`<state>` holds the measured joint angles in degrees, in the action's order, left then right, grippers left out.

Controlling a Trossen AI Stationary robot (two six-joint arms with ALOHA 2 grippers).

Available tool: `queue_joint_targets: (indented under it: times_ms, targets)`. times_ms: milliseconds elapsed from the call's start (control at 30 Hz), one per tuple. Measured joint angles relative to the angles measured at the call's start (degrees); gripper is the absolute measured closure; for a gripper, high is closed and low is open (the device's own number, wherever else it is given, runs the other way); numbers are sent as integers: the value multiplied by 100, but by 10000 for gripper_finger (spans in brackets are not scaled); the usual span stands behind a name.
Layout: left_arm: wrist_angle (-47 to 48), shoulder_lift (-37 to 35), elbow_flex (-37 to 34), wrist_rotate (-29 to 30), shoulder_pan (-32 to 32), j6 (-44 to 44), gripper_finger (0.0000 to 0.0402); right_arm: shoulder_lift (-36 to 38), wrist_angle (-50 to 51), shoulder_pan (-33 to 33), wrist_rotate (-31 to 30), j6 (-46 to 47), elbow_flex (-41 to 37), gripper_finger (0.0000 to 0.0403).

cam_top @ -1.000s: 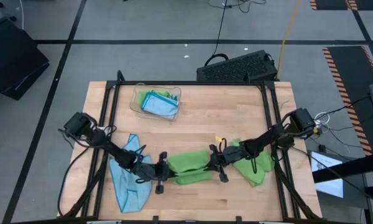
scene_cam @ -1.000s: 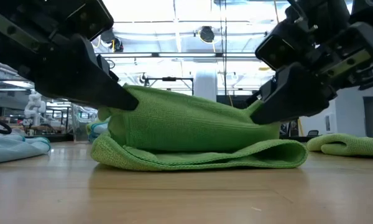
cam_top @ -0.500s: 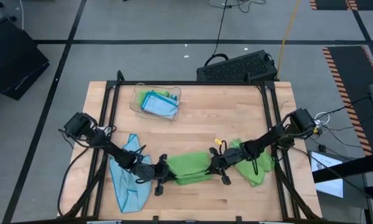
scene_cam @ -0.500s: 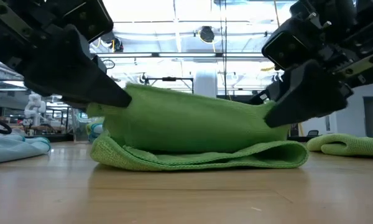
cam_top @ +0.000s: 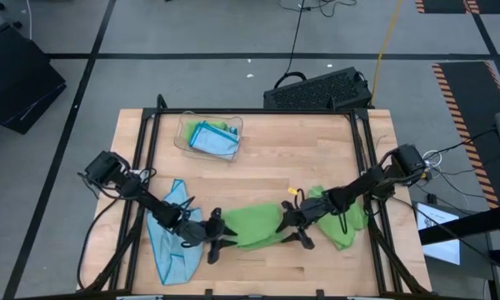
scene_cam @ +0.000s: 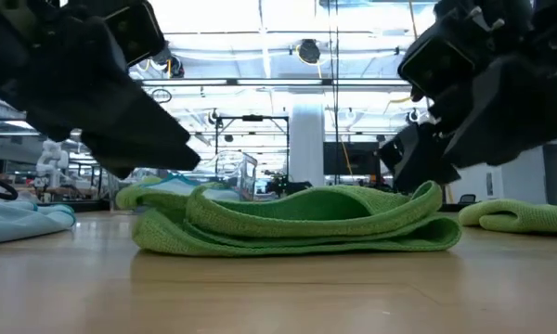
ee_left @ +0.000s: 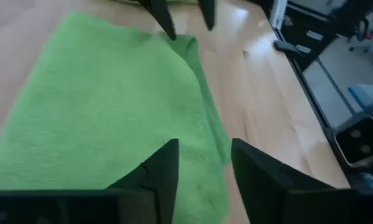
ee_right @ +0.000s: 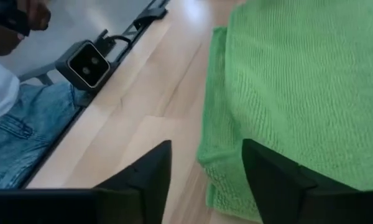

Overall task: Fold microfiber towels
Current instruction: Fold the top green microfiber cloth, then put the top green microfiber cloth into the bin

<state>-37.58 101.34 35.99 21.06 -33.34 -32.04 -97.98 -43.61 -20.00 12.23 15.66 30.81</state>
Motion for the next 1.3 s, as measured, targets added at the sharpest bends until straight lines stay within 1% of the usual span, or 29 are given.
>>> queue_joint_targets:
  times_ms: [100, 133, 233, 267, 333, 433, 500, 600, 733, 867, 933, 1000, 1133, 1167, 1300]
  targets:
    - [-215, 0, -2, 165, 43, 43, 242, 266, 89, 60, -8, -54, 0, 194]
    - [-323, 0, -2, 197, 69, 55, 242, 344, 16, 79, -93, -61, 0, 192]
    - [-438, -4, -2, 291, 172, 129, 248, 357, -410, 79, -844, -22, 0, 194]
    - [-426, -3, -2, 301, 207, 125, 253, 286, -571, 76, -959, -16, 0, 197]
    - [-401, -2, -2, 304, 241, 138, 266, 56, -961, 80, -991, 8, 2, 207]
    - [-407, -2, -2, 302, 247, 222, 290, -430, -1549, 61, -1174, 192, 56, 231]
    - [-411, -2, -2, 305, 253, 257, 305, -777, -1754, 45, -1356, 280, 170, 252]
    - [-365, 19, -2, 345, 251, 323, 327, -1301, -1775, 4, -1384, 261, 472, 285]
    - [-324, 289, -4, 443, 236, 283, 353, -1991, -1751, -38, -1339, 247, 819, 327]
    - [-314, 690, -5, 444, 236, 0, 379, -2344, -1919, -40, -1391, 186, 938, 360]
    - [-437, 737, -7, 446, 236, -16, 392, -2368, -1882, -42, -1391, 210, 903, 372]
    - [-796, 734, -7, 448, 236, 148, 398, -2311, -1861, -42, -1338, 232, 874, 382]
    - [-1881, 731, 2, 450, 249, 877, 386, -1945, -1690, -51, -1153, 181, 773, 392]
    - [-2019, 728, 16, 450, 266, 971, 383, -1843, -1664, -58, -1128, 125, 767, 393]
    - [-1714, 792, 126, 454, 396, 1034, 386, -1342, -1703, -47, -1139, -316, 710, 393]
